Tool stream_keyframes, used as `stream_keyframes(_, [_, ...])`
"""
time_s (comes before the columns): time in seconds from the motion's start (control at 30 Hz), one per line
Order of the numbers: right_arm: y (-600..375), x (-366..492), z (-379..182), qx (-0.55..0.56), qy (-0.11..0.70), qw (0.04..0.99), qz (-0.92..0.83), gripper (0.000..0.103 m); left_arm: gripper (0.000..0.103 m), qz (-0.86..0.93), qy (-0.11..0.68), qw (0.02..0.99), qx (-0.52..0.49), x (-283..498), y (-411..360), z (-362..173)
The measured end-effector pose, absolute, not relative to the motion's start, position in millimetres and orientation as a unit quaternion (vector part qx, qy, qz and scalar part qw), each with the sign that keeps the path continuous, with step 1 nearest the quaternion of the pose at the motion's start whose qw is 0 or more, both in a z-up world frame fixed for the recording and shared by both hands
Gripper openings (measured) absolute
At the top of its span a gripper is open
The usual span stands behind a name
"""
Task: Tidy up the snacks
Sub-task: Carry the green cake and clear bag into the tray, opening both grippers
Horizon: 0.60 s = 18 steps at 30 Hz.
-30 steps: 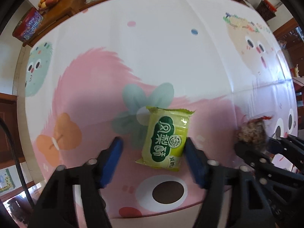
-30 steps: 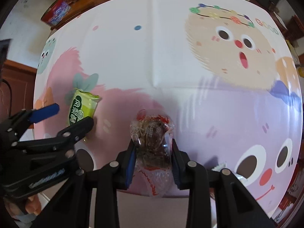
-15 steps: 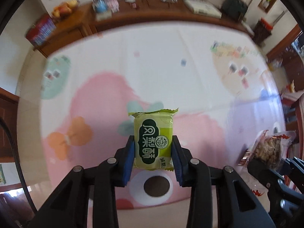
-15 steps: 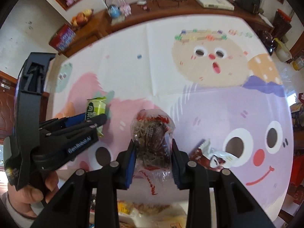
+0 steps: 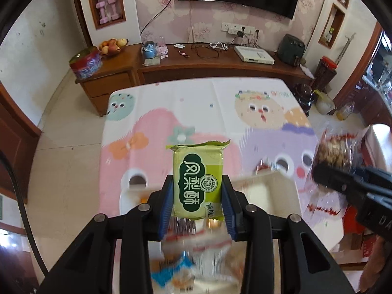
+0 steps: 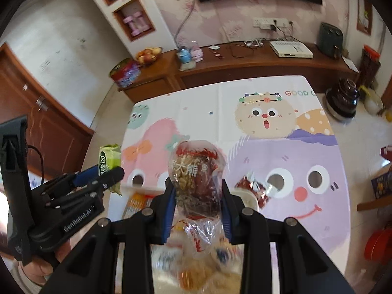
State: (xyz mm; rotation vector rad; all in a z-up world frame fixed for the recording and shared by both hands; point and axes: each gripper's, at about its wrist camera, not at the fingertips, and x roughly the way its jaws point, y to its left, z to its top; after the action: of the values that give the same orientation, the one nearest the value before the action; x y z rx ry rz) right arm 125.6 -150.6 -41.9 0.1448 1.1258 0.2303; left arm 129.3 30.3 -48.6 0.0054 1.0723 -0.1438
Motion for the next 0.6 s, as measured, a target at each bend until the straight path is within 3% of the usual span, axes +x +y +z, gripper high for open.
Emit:
stream_keyframes(0.53, [-130.0,43.1,-110.7,-0.038,0.582,0.804,0.114,0.033,0.035,0.013,0.617,0.787,0.019,60.8,8.0,-140.7])
stream_keyframes(0.6, [-128.7,38.1,-115.5,-0.051,0.589,0.798,0.117,0.033,0.043,0.024,0.627,0.778,0.014,58.0,9.1,-146.9])
